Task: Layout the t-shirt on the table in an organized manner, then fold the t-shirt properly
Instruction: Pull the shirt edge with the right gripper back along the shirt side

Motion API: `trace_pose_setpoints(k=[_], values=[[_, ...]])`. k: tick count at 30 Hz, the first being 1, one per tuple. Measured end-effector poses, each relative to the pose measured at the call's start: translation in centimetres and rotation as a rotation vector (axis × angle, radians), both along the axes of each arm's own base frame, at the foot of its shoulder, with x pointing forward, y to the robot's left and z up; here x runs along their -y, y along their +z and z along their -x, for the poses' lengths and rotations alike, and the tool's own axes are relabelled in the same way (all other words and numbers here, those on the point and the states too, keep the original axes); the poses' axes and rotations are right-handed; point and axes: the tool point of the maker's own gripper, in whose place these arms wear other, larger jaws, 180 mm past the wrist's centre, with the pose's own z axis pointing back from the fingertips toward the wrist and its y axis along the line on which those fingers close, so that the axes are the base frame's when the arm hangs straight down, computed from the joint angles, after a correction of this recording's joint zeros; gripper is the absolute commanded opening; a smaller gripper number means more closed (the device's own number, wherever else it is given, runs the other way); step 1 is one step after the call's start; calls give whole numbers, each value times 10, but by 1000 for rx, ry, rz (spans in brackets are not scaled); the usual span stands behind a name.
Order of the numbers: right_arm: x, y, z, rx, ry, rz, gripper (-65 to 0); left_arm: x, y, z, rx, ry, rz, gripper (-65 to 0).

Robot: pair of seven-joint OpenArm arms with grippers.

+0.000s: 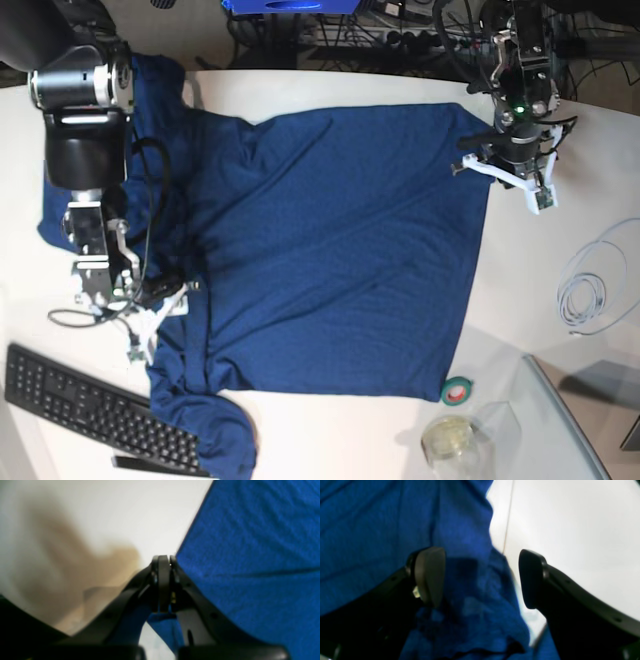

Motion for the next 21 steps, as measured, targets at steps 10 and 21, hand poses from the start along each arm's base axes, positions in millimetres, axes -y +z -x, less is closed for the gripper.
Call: trace_pose_setpoints(k=[10,21], values=[[-7,-21,26,-54,4,-13,-546,17,-28,1,-69,-31,37,-650],[36,24,1,11,-18,77,-579,-13,-48,6,-123,-21,-14,-650]])
